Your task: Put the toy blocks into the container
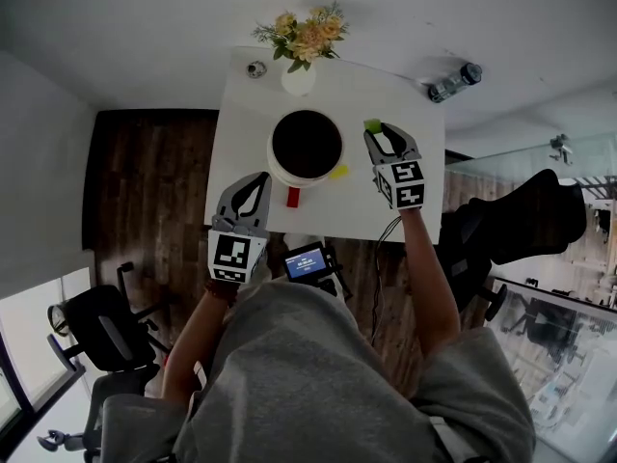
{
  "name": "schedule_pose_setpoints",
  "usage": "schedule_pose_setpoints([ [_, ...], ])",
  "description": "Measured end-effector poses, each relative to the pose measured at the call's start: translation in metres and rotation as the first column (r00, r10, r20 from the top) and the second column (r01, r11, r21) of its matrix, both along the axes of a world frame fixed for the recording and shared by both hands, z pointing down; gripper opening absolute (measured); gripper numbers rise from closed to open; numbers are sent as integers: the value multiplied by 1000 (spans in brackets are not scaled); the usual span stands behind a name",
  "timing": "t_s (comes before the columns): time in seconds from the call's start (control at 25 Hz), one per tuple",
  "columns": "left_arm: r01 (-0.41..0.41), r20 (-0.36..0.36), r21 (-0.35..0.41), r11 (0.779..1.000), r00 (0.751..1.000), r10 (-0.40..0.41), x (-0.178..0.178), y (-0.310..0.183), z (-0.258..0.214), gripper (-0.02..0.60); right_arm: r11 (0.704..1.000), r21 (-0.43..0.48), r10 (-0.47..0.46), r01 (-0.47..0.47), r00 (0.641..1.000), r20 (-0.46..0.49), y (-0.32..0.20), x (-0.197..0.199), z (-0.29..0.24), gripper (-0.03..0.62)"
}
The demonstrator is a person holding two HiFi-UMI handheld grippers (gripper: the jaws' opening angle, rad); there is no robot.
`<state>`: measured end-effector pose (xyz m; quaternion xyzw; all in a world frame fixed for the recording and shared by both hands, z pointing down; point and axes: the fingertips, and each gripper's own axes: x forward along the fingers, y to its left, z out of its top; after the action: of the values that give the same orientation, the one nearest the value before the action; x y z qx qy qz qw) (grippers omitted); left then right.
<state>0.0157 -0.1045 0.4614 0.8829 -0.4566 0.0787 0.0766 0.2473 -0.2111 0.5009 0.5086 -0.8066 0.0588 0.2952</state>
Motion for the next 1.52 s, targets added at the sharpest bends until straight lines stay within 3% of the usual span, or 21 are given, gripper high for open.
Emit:
schedule_pose_setpoints([
  [0.2,24,-7,-1,1000,1000,-24,-8,2,-1,6,997,13,-73,73,997,26,-10,-37,-19,143],
  [0.4,57,-9,-11,998,998,-57,-18,6,1,6,984,-29,-172,173,985,32,-10,-77,-8,143],
  [0.92,123,6,-38,992,992,-123,-39,20,11,6,916,-160,-384,368,920,-85,10,-140,40,144],
  [1.32,138,10,-36,990,990,-137,-48,19,11,6,903,-206,-399,376,913,-82,13,-146,56,177],
  [1.52,126,12,-38,991,992,-126,-47,17,11,6,936,-115,-340,334,939,-41,5,-136,28,180],
])
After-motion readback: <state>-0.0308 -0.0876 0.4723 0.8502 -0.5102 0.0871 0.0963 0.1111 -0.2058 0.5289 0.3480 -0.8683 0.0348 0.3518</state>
